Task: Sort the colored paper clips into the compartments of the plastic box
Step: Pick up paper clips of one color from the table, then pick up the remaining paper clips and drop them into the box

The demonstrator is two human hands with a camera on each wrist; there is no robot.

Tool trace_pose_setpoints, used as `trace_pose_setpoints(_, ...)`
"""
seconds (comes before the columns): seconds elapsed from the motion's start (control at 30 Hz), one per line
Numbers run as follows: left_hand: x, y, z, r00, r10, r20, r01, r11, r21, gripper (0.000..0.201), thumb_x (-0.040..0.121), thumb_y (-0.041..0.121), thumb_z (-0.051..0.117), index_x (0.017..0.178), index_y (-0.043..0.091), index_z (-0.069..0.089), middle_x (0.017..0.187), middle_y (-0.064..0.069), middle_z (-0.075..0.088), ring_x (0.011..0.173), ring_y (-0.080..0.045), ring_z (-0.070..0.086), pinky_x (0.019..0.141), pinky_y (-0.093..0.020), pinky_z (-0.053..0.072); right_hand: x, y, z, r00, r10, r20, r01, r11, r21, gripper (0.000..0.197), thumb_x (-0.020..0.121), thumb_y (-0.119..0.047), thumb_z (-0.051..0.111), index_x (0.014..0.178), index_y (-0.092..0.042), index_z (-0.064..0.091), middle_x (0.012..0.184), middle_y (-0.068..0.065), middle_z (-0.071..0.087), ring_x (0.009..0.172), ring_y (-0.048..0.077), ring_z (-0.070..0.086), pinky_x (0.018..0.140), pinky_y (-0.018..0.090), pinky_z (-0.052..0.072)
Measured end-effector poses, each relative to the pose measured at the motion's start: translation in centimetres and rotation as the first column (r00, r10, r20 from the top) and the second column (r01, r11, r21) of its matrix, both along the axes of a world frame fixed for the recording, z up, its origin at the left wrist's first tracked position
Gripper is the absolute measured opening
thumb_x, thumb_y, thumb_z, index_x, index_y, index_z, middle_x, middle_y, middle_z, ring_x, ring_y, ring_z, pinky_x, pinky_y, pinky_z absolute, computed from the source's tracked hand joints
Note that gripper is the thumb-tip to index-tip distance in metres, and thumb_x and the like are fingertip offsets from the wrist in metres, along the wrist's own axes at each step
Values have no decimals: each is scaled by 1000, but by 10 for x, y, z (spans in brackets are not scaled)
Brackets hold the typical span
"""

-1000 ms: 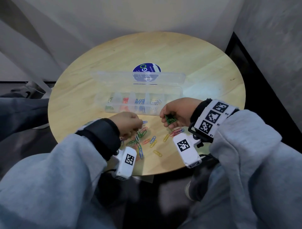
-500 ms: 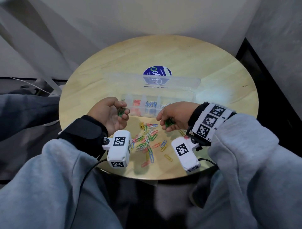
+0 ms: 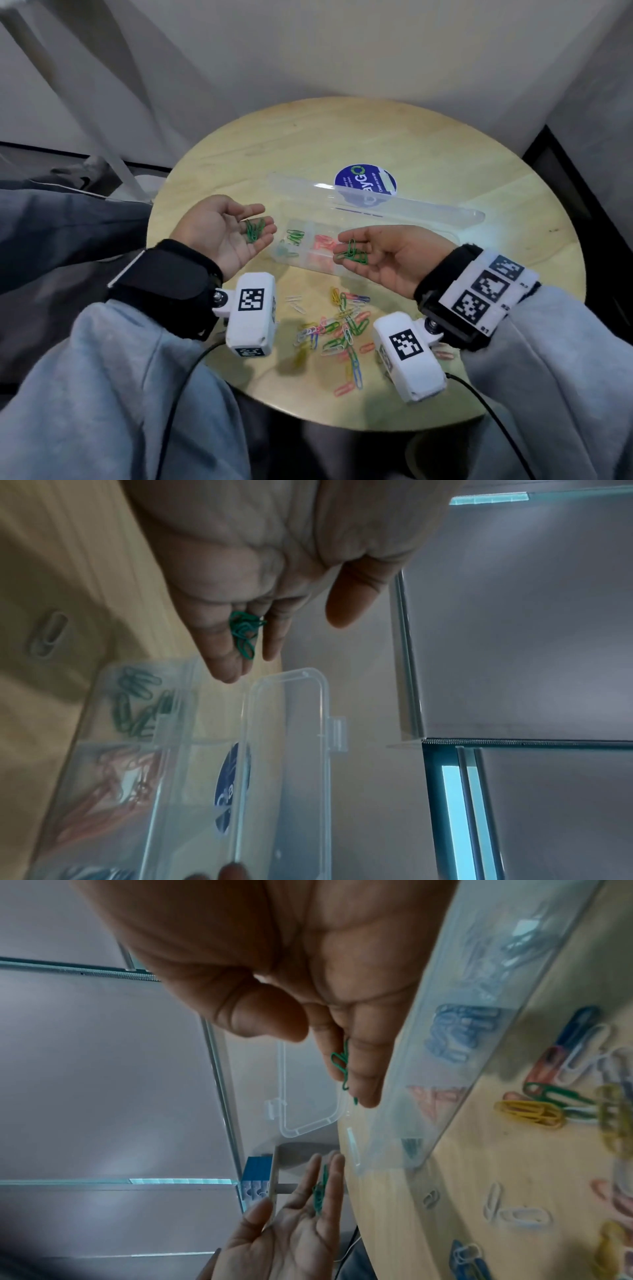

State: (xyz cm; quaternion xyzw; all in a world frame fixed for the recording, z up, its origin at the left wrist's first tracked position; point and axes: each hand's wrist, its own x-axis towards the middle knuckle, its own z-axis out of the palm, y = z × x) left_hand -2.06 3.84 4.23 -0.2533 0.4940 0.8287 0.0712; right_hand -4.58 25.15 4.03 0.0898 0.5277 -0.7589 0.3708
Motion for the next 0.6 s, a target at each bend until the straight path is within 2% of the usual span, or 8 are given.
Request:
trace_pose_setpoints(0.07,-4,3,-2,1000,-26,-16,26,1000,16,34,91,16,26,101,0,54,105,-20,52,97,-27,55,84,-30,48,-5,-8,0,999,-38,3,38,999,3,45,83,19,12,94,4,54,90,18,57,85,26,59,59,21,59)
trace_pose_setpoints(0.17,-11,1,-2,997,-57,-44,60,996,65,34,91,17,27,106,0,53,109,-20,50,105,-30,52,85,-29,47,-14,-28,2,998,-47,-34,49,998,49,46,85,18,14,111,6,50,95,18,55,100,30,57,81,28,56)
trace_pose_setpoints(0.23,-16,-2,-4,997,-52,-53,57,993,103,35,90,18,28,108,1,52,107,-18,49,105,-30,51,83,-28,47,-20,-45,6,997,-50,-67,56,994,90,45,83,19,15,106,3,50,99,19,54,109,30,52,91,32,47)
trace_pose_setpoints(0.3,-20,-2,-6,997,-53,-55,59,991,120,37,89,20,28,111,2,51,104,-16,46,99,-27,49,79,-26,45,-26,-60,8,994,-52,-100,65,990,126,43,83,20,16,102,1,50,110,20,52,116,29,49,94,31,44)
trace_pose_setpoints(0.4,-23,2,-8,996,-59,-64,67,989,129,40,90,23,27,115,4,50,110,-14,41,93,-21,46,76,-25,41,-33,-76,8,990,-10,-141,41,975,216,55,83,20,17,126,-1,45,132,22,45,128,27,43,97,29,41)
trace_pose_setpoints(0.47,-24,4,-7,995,-55,-85,66,989,131,44,91,24,25,124,5,47,132,-18,38,116,-20,45,91,-27,40,-35,-84,8,990,8,-143,27,971,238,59,84,20,16,134,1,39,142,21,39,137,30,36,100,30,39)
trace_pose_setpoints(0.53,-22,6,0,993,-36,-108,52,988,149,51,91,23,24,136,3,40,153,-20,20,144,-23,21,110,-31,27,-33,-87,9,989,0,-147,40,962,268,56,86,20,18,135,2,39,146,22,37,139,32,32,102,29,39)
trace_pose_setpoints(0.6,-19,5,6,992,-17,-123,38,986,164,53,92,22,25,139,2,38,156,-21,13,147,-24,9,115,-33,20,-29,-83,8,984,14,-176,40,954,297,51,88,18,22,131,2,44,141,21,44,138,31,34,103,29,39)
